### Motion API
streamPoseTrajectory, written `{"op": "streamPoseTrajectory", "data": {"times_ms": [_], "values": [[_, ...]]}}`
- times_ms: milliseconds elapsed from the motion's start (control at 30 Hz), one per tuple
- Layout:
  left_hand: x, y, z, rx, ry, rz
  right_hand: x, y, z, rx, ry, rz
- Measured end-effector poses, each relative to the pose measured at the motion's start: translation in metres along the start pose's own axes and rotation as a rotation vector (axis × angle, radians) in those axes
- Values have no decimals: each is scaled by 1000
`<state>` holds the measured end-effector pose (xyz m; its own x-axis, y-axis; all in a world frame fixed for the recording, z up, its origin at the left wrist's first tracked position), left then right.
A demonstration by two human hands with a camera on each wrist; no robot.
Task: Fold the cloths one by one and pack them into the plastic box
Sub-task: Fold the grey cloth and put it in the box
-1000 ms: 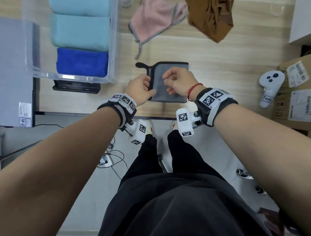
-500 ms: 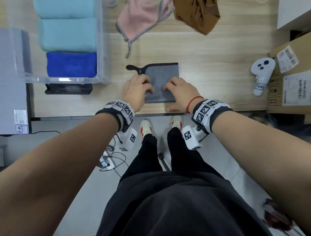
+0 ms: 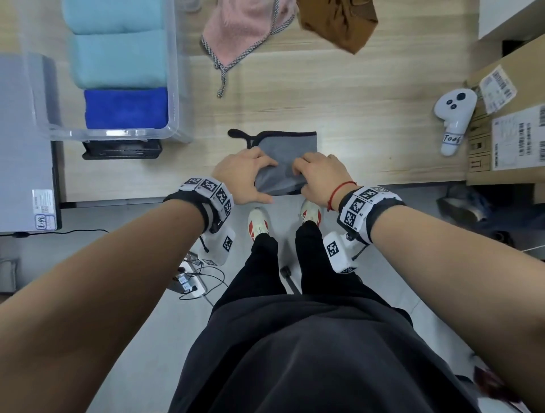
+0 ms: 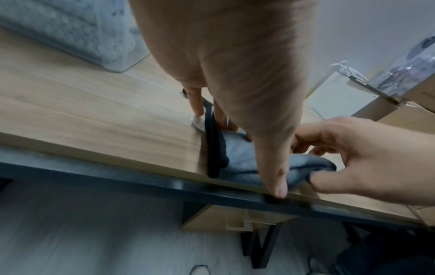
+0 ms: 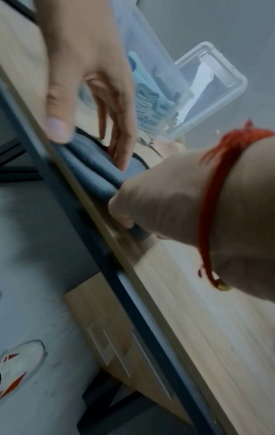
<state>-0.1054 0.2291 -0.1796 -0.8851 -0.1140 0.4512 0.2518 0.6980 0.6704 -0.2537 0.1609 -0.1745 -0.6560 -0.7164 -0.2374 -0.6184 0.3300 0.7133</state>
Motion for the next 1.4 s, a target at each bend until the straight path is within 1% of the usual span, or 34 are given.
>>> {"op": "streamPoseTrajectory", "data": {"times_ms": [100,167,267,367,433,533,667,833,900,1100,1200,1333,1400], "values": [[1,-1,0,-50,-17,-5,10,-4,-11,-48,-157,85],[-1,-4,-1,-45,-8,-12,21,-8,-19,-83,-283,136],[-7,-6,-7,24,93,-57,34,-16,-29,-110,-432,160],[-9,-8,-17,119,163,-130,44,-19,-37,-66,-591,167],[-13,-12,-22,140,190,-179,50,-20,-38,-33,-694,166],[-19,-14,-26,162,268,-203,54,-20,-33,-66,-817,122],[-25,-12,-27,210,442,-172,55,-22,-31,-139,-733,31],[-32,-10,-19,209,590,-215,62,-29,-35,-191,-639,-4],[-35,-10,-17,222,614,-231,66,-32,-35,-187,-591,23],[-48,-16,-15,292,710,-272,72,-44,-35,-128,-569,138],[-47,-18,-15,312,715,-311,74,-50,-34,-83,-520,192],[-51,-14,-15,419,830,-386,76,-54,-33,-55,-491,229],[-52,-14,-17,439,806,-393,78,-51,-34,-28,-503,239]]}}
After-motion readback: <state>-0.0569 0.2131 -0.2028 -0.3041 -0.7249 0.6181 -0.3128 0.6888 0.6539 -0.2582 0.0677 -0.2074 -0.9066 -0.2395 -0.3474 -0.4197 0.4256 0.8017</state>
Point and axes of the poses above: each hand's wrist, its own y-axis away from the middle knuckle, its own z-axis out of the palm, x = y × z, the point moved 6 cm from there along -y, towards the middle knuckle, and after that the axes turned 15 degrees about -x, right-handed, at the moved point
